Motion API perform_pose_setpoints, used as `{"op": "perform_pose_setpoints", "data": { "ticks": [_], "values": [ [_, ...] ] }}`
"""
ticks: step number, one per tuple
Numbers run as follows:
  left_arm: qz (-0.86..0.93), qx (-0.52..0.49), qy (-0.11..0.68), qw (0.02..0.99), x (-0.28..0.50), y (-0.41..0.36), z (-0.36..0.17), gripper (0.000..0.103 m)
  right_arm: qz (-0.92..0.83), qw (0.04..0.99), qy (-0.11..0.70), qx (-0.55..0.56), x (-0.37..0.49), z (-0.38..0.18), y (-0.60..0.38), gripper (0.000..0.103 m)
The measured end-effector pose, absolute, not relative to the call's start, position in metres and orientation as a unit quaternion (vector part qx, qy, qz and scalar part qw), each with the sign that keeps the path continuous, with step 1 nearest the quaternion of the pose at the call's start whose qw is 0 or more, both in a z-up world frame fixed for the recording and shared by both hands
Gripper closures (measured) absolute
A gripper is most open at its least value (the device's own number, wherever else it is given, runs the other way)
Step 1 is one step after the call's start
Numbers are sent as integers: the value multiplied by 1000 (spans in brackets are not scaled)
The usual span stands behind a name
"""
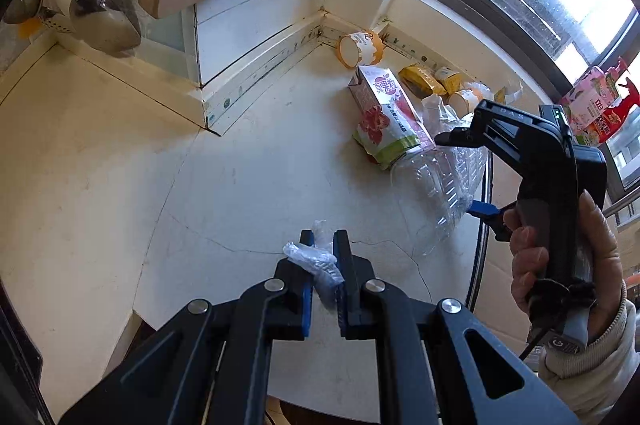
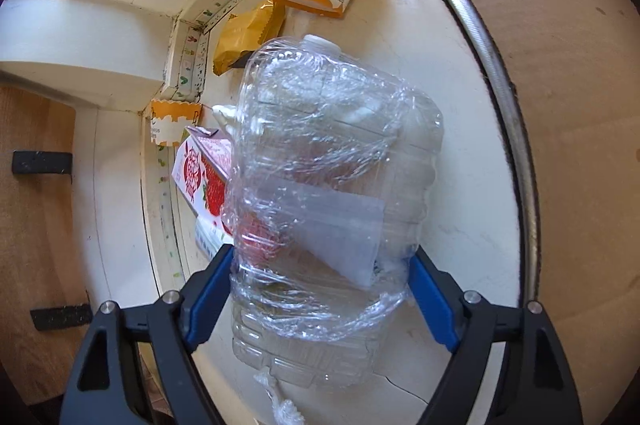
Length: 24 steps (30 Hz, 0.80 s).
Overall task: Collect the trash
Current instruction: 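Grasp a small plastic scrap with the left tool while the right tool grasps the wrapped plastic bottle, then carry the plastic scrap and wrapped bottle down over the black floor bin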
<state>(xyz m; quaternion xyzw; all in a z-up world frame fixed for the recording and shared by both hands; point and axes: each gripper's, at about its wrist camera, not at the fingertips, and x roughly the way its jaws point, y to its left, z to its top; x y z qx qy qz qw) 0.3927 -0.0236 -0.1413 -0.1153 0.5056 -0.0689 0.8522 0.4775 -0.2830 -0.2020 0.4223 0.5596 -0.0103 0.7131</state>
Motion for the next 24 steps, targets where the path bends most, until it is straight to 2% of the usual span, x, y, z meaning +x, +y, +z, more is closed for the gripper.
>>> {"op": "perform_pose_setpoints", "data": {
  "ticks": [12, 24],
  "values": [
    [-108, -110, 472, 868, 346, -12, -95, 96, 49, 762, 537, 358, 396, -150, -272, 19],
    [-200, -87, 439, 872, 237, 19, -59, 96, 55, 799, 491, 343, 230, -104, -234, 19]
  ]
}}
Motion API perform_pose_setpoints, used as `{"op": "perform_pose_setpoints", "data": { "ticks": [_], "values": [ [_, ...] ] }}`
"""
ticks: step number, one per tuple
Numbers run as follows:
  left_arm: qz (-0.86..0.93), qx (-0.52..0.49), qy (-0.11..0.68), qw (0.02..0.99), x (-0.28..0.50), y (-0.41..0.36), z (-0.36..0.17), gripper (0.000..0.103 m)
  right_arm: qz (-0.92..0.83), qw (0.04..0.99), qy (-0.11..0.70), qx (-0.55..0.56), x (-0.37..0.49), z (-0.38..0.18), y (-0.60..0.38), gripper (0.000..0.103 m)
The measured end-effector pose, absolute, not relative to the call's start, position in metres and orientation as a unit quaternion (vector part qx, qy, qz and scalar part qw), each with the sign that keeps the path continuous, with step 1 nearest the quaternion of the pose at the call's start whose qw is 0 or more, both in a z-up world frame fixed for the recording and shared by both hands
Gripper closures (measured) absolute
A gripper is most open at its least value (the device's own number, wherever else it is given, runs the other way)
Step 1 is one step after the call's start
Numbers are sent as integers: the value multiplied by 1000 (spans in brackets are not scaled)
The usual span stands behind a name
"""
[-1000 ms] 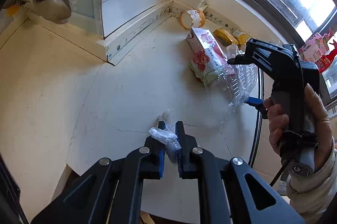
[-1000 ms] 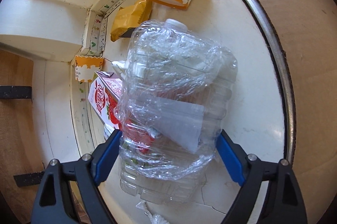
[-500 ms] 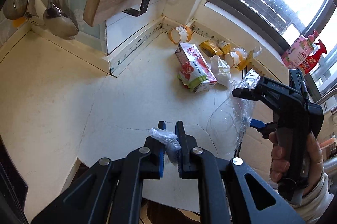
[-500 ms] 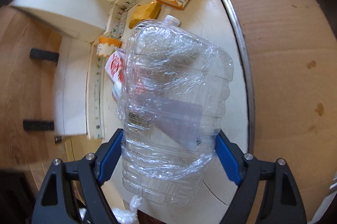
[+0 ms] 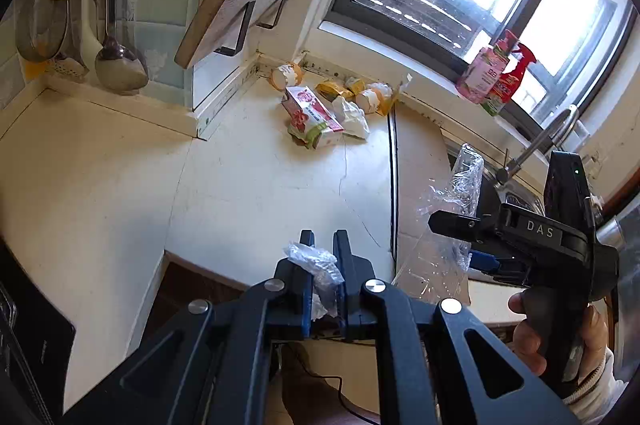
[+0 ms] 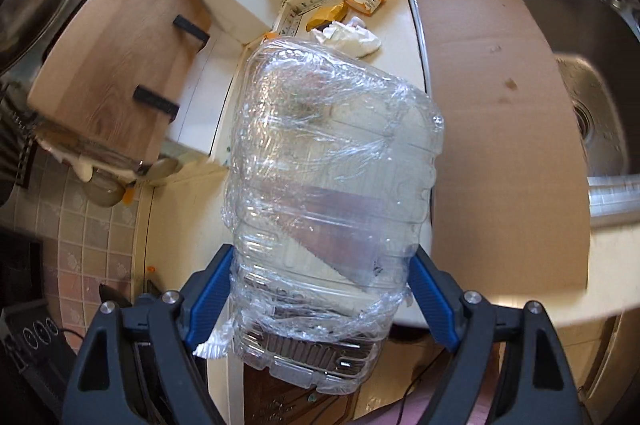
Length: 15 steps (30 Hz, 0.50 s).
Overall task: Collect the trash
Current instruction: 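Carry the plastic scrap and wrapped bottle down over the black floor bin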
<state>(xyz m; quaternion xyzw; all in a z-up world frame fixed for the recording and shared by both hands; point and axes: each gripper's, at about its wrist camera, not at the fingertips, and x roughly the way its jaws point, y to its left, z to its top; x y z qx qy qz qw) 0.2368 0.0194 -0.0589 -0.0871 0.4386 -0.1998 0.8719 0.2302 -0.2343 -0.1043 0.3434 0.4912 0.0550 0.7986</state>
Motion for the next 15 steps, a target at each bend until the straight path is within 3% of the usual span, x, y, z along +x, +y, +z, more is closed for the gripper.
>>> {"op": "perform_pose_setpoints", "data": {
  "ticks": [6, 15],
  "values": [
    [-222, -87, 467, 851, 174, 37, -87, 96, 34, 791, 504, 346, 147, -125, -202, 18],
    [-217, -97, 531, 813, 115, 56, -141, 96, 42, 748, 584, 312, 67, -177, -171, 18]
  ]
}}
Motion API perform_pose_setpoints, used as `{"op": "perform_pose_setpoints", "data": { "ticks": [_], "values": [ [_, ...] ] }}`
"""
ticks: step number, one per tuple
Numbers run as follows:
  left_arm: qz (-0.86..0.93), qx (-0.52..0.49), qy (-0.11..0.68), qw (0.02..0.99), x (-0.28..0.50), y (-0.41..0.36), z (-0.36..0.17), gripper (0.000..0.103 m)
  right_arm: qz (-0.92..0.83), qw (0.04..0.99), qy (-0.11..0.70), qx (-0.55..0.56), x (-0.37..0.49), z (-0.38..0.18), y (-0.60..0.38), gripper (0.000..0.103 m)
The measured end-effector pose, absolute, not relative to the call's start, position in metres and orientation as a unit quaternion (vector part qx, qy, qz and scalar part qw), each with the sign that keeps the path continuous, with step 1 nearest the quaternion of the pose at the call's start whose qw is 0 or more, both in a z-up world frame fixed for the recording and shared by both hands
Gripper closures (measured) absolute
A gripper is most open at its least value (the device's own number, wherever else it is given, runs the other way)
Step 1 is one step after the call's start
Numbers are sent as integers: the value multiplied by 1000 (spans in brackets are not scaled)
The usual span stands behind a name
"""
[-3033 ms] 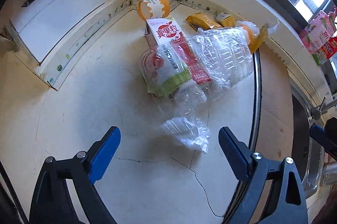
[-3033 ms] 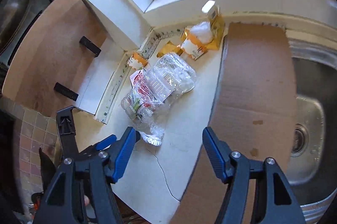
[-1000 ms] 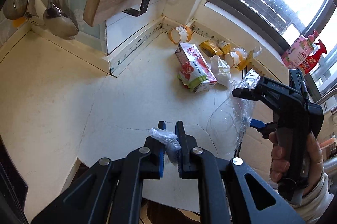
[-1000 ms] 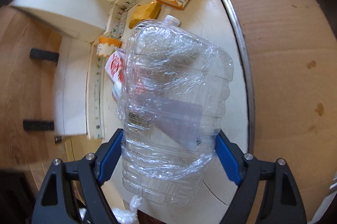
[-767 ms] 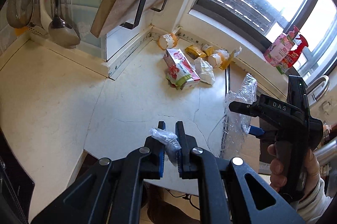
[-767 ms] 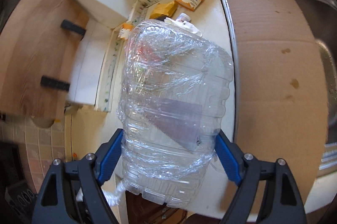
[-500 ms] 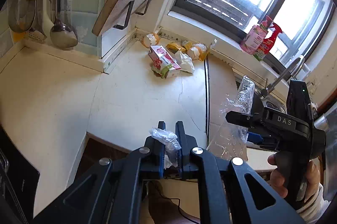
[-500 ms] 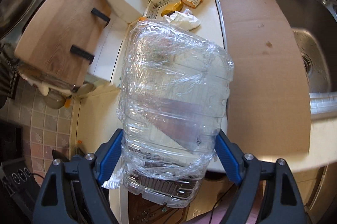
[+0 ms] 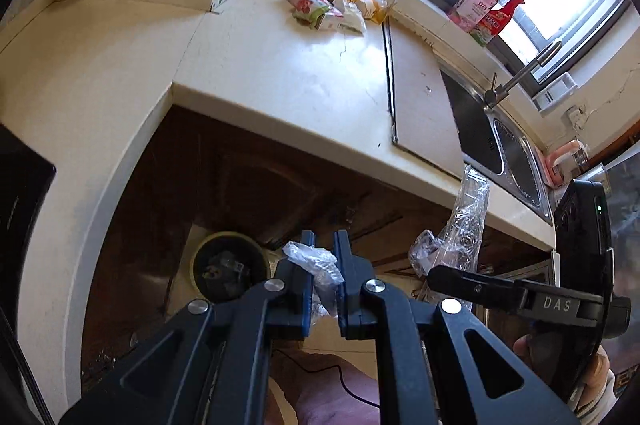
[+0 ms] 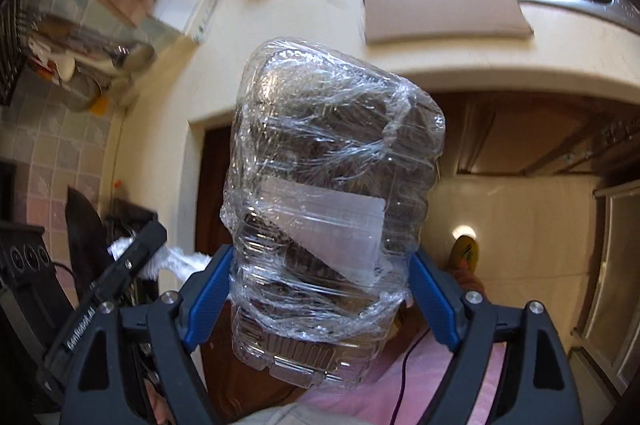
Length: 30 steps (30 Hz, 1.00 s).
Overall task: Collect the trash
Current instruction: 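Carry the plastic scrap and wrapped bottle down over the black floor bin, then open the left tool to drop the scrap while the right tool releases the bottle into the bin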
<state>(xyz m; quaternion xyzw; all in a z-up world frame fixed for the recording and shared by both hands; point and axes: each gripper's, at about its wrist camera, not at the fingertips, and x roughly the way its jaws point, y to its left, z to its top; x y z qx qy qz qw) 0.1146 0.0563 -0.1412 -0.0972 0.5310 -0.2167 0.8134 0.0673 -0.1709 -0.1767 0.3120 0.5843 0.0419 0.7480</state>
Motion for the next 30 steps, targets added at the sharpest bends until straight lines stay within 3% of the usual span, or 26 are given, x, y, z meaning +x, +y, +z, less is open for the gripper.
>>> {"op": "perform_pose_setpoints", "data": {
  "ticks": [6, 17, 24, 30],
  "values": [
    [-165, -112, 578, 791, 110, 68, -204, 96, 60, 699, 645, 304, 67, -248, -162, 18],
    [-113, -72, 625, 769, 137, 68, -394, 95, 85, 605, 732, 302, 101, -449, -124, 17],
    [-110, -92, 655, 742, 168, 74, -473, 58, 100, 572, 758, 297, 129, -528, -96, 16],
    [-87, -101, 657, 742, 169, 90, -486, 54, 100, 554, 778, 279, 148, -568, -73, 14]
  ]
}}
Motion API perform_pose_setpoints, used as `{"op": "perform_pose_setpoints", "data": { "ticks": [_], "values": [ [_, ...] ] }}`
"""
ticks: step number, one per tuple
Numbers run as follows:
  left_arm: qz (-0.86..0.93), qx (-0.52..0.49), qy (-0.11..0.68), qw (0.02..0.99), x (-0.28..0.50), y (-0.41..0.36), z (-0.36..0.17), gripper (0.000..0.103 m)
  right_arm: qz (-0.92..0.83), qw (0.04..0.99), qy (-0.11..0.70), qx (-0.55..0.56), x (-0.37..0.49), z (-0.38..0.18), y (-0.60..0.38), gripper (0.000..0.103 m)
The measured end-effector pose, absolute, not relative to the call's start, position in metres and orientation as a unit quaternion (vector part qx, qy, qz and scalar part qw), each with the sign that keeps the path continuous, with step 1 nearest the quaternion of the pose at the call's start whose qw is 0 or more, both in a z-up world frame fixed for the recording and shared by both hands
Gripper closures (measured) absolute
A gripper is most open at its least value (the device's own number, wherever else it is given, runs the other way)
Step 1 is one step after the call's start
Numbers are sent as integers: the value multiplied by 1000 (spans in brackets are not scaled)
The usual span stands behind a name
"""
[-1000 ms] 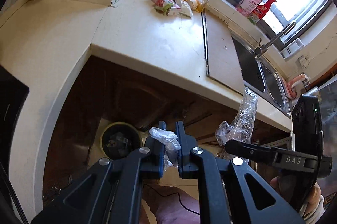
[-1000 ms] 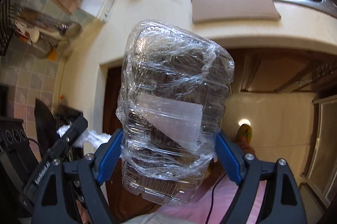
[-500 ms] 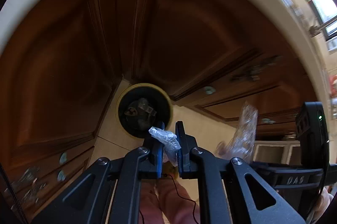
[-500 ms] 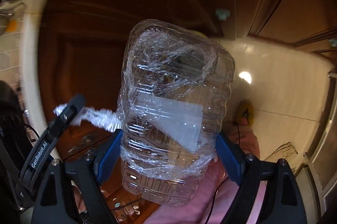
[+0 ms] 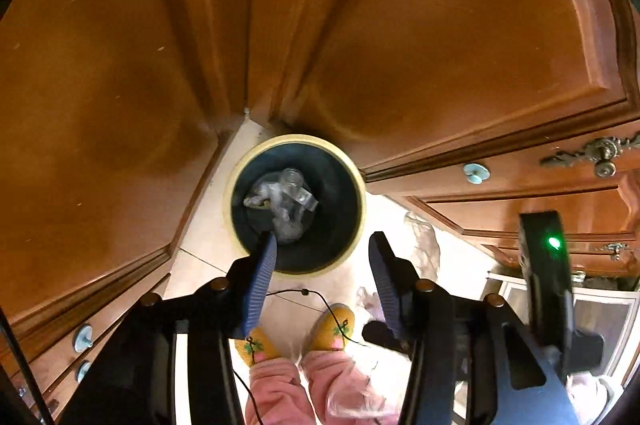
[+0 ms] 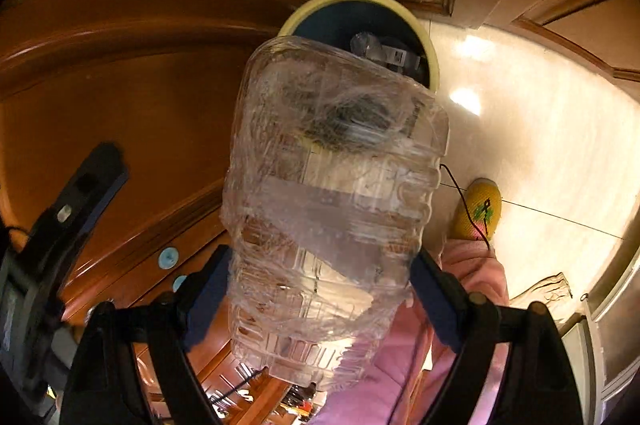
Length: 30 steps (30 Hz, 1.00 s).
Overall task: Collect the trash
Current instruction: 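Open the left tool to drop the scrap while the right tool releases the bottle into the bin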
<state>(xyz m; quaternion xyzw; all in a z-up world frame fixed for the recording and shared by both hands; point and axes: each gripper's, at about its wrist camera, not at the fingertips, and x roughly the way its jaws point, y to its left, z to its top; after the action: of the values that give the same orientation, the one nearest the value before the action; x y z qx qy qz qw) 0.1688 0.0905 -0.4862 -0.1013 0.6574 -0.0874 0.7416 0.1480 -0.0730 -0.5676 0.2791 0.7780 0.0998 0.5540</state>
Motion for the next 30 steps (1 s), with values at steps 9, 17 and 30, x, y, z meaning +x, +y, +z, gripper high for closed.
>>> {"op": "perform_pose_setpoints", "data": {
  "ticks": [9, 17, 30],
  "values": [
    [-58, -99, 660, 742, 139, 123, -485, 48, 96, 518, 821, 221, 188, -612, -49, 8],
    [-44, -123, 658, 742, 129, 139, -483, 48, 62, 527, 827, 186, 231, -619, -33, 4],
    [-56, -117, 645, 753, 131, 131, -467, 48, 68, 576, 802, 144, 208, -594, -37, 4]
  ]
}}
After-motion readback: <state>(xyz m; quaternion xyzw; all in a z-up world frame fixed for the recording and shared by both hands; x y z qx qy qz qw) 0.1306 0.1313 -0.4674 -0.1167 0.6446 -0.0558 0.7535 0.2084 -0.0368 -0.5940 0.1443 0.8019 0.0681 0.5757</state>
